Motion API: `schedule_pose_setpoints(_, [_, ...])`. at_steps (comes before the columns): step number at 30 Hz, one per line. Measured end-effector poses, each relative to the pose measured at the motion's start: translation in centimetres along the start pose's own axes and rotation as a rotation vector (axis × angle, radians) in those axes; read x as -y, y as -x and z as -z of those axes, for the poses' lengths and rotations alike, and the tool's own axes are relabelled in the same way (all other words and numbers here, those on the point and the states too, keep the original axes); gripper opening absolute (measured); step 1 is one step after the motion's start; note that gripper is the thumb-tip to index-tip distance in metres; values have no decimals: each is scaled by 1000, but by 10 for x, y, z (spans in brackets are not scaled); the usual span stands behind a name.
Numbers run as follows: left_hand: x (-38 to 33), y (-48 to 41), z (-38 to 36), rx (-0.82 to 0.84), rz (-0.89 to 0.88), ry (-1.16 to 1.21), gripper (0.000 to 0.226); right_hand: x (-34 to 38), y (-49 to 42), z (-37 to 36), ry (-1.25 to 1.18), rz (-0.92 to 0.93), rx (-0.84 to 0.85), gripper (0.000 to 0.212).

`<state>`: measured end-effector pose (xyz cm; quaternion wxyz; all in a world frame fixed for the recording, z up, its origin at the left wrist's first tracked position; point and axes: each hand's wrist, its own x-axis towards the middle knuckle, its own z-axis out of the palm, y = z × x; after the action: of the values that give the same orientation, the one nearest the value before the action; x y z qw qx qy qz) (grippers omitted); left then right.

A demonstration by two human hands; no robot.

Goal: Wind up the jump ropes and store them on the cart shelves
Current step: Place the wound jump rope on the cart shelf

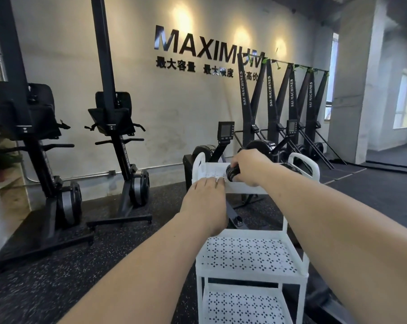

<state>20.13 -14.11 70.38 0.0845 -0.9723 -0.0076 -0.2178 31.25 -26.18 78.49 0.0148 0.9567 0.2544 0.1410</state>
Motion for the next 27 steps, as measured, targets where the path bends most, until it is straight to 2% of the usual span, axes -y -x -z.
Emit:
schedule_pose_setpoints(14, [5,2,15,105,-24,86,88,-4,20,5,70,13,-2,38])
schedule_pose_setpoints(18, [5,7,24,86,-26,94,90,3,28,14,97,23,34,34])
schedule_pose_setpoints(22, [9,20,39,58,6,94,78,16,38,25,16,31,-22,41])
schedule_pose_setpoints(27, [27,57,66,50,72,51,81,56,62,44,-1,128,-76,43])
